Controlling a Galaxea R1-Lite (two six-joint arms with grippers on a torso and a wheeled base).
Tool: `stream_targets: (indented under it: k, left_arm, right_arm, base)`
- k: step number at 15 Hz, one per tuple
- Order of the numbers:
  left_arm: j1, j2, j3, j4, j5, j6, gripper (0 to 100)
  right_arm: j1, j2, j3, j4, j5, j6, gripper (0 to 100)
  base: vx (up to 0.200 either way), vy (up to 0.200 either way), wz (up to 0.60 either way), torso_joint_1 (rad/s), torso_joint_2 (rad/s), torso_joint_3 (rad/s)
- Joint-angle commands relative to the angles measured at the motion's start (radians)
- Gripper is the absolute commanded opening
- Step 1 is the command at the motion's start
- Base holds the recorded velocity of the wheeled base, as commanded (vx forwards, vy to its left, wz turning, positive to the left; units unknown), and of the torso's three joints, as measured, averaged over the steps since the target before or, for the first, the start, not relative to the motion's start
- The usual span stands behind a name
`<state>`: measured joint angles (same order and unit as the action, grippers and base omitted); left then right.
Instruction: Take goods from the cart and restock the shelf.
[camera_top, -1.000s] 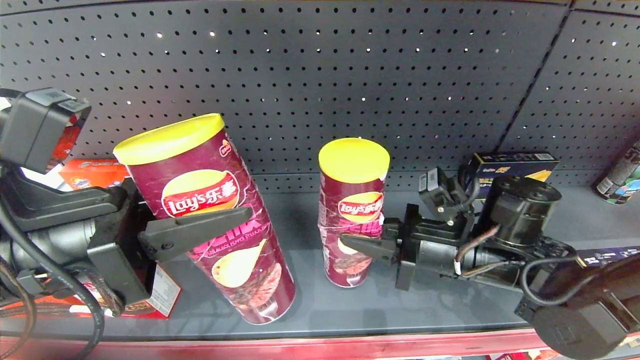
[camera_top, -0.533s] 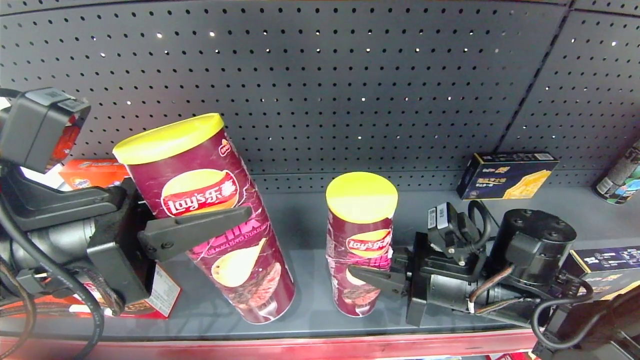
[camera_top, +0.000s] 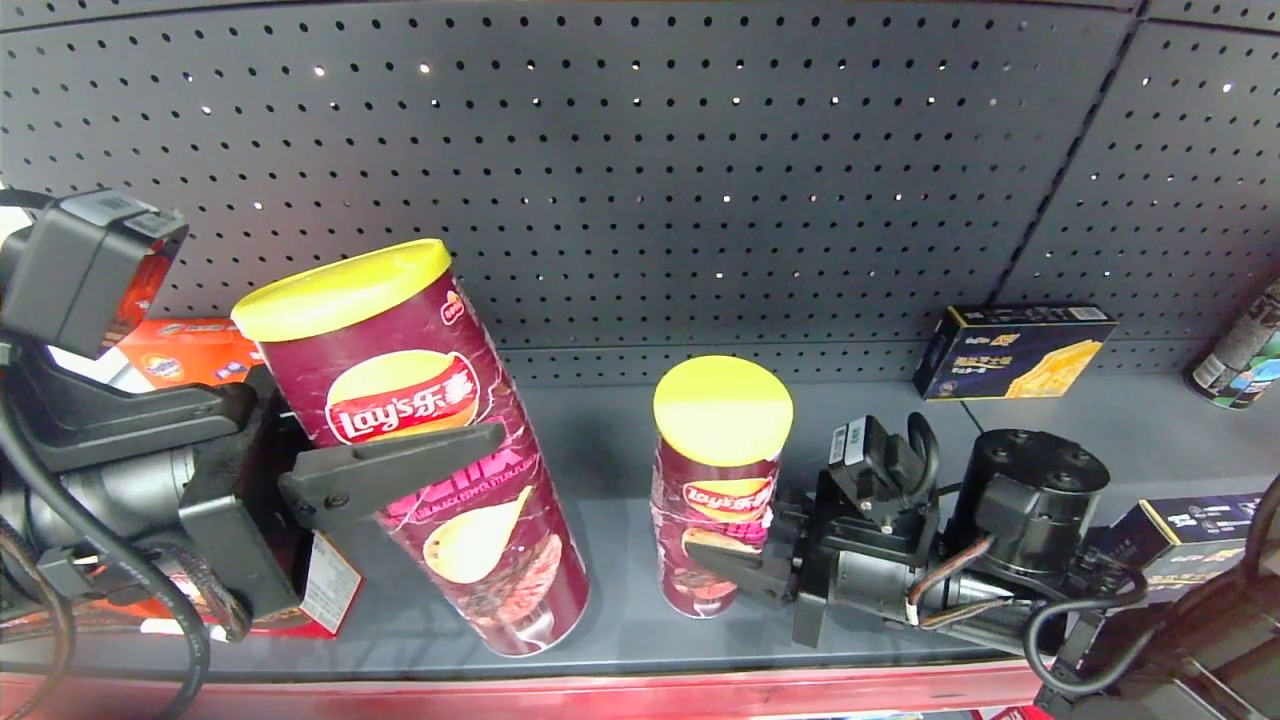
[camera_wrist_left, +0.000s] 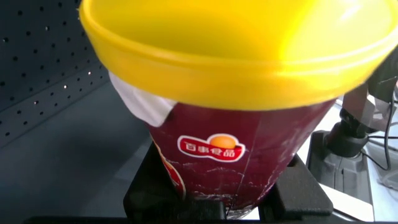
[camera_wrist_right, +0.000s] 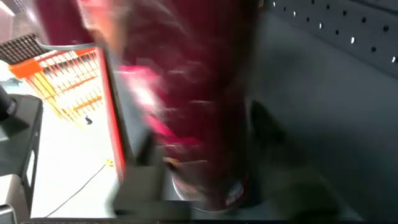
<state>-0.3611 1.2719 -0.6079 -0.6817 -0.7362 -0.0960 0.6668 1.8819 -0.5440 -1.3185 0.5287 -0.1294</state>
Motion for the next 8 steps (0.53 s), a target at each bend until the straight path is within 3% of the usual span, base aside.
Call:
stream_targets:
  k: [1,8]
  left_arm:
    - [0.001,0.001,0.002,-0.001,0.0,-0.001,0]
    - [0.001,0.0,0.003,-0.001,0.0,0.001,0]
  right_arm:
    - [0.002,-0.004,0.012,-0.002,-0.001,-0.009,100]
    - [-0.019,-0.165,0.147,0.005,-0.003,-0.032,100]
  base:
    - [0.0,0.0,0.0,0.0,0.0,0.0]
    - [0.0,0.0,0.0,0.0,0.0,0.0]
